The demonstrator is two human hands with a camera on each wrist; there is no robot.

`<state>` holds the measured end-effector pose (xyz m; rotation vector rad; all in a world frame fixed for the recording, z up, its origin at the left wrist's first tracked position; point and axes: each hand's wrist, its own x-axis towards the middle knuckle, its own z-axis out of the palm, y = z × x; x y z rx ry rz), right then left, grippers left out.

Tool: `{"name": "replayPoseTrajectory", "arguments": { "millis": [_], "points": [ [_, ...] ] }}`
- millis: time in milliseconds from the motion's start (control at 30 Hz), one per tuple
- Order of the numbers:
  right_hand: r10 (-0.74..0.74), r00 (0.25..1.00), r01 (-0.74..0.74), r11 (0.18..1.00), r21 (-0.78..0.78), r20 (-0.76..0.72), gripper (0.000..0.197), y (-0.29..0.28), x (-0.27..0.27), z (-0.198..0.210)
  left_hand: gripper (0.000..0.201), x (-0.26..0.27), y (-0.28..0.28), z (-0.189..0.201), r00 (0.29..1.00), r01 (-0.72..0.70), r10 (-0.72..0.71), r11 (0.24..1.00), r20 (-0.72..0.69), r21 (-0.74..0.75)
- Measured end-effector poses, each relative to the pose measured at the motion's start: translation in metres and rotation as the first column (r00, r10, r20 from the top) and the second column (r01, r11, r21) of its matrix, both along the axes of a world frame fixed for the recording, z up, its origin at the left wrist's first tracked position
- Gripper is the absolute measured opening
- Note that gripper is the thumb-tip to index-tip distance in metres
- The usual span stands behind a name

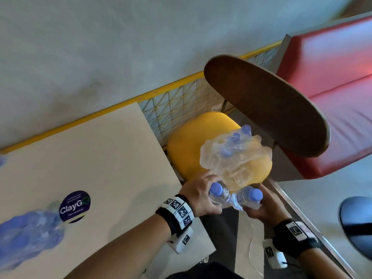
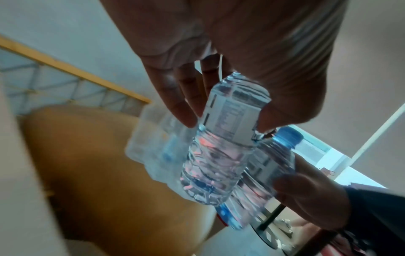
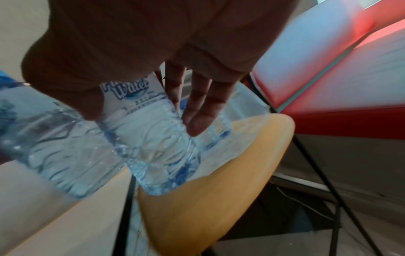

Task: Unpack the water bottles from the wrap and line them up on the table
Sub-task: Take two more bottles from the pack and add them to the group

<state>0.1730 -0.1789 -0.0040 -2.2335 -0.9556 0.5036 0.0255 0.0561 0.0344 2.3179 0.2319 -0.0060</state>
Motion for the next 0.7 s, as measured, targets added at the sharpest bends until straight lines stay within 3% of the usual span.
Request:
{"name": "replayPoseTrajectory", "arguments": {
  "millis": [167,333,533,700],
  "points": [
    [0.206,0.975,-0.209,0.978,-0.026,-0.082,0.062,0.051,-0.07,-0.015,0.056,-0.102,0.078,0.006,0.973,-0.225,0.23,0.963,-0.018,0.145],
    [0.438,0.884,-0.445,0.895,-0.011,-0.164,0.056,0.154,-0.155,-0.005,0.058,-0.211,0.165,0.003,0.886,-0.424,0.458,0.865,-0.074,0.269],
    [0.557,0.788,-0.561,0.825,0.07,-0.263,0.059,0.28,-0.267,-0.014,0.055,-0.317,0.248,0.003,0.767,-0.497,0.617,0.746,-0.179,0.443],
    [0.58,0.761,-0.587,0.806,0.072,-0.289,0.053,0.36,-0.342,-0.032,0.05,-0.365,0.291,-0.006,0.722,-0.493,0.634,0.752,-0.278,0.437]
  ]
}}
